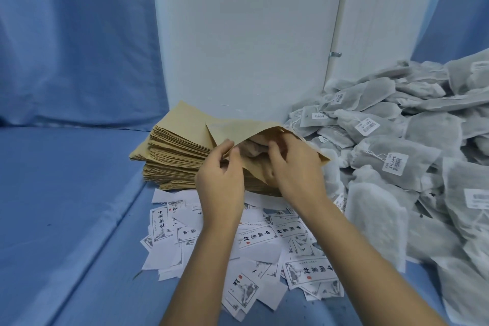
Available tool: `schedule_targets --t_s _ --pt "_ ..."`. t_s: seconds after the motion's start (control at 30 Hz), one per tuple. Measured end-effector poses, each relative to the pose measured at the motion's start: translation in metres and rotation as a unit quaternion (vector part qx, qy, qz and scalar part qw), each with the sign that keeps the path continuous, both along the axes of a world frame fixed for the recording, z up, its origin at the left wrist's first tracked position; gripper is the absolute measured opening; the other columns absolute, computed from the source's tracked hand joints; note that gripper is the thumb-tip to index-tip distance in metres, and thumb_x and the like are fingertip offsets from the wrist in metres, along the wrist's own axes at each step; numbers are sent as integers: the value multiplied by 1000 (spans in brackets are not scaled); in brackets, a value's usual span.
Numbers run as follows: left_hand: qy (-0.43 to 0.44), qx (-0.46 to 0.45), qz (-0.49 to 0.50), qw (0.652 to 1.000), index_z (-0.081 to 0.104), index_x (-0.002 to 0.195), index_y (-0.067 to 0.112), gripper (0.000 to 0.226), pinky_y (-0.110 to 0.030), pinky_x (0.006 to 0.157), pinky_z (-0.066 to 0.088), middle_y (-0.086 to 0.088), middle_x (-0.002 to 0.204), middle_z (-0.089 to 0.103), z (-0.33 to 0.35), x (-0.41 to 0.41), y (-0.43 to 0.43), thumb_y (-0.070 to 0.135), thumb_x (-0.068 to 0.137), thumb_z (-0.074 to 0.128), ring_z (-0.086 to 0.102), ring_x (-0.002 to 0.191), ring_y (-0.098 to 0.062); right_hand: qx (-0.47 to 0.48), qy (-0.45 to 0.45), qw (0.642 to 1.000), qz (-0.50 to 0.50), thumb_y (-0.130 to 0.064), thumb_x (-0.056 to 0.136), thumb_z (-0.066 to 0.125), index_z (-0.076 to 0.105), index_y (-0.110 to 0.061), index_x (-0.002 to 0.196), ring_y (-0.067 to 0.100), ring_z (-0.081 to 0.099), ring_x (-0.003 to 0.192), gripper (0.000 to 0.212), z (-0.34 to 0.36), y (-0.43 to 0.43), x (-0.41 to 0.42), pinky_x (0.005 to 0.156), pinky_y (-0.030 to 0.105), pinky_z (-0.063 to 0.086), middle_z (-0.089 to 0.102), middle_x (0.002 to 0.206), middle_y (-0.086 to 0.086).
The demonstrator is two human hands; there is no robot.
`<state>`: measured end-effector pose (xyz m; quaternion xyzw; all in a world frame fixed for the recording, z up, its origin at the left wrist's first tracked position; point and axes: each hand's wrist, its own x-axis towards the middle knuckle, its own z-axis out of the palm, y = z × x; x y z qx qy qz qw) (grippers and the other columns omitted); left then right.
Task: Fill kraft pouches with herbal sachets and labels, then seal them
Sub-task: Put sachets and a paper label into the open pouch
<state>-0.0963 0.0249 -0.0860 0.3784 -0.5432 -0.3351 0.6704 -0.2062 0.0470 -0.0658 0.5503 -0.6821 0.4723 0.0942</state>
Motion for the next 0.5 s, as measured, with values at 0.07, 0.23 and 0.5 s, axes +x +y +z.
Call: schedule_targets --t_s 0.07,0.23,0.5 --pt "28 16 -24 999 65 111 22 22 -3 80 42 19 105 64 -1 3 -3 14 92 57 56 94 17 -44 -39 995 80 -23 91 55 66 -14 84 15 58 79 16 -2 9 -1 68 26 39 64 82 -3" --pt "100 19 -56 993 67 92 22 18 -17 74 52 21 89 68 0 13 -13 5 89 61 64 84 8 301 -148 889 312 -21 91 60 68 -12 75 18 65 52 20 -8 26 -13 49 24 49 71 69 3" --pt "71 3 -24 997 70 84 40 23 -40 91 53 20 96 68 -3 20 -14 17 85 70 64 103 -10 367 190 894 176 -14 84 55 61 -9 116 26 60 99 34 -48 12 -19 83 43 53 67 107 9"
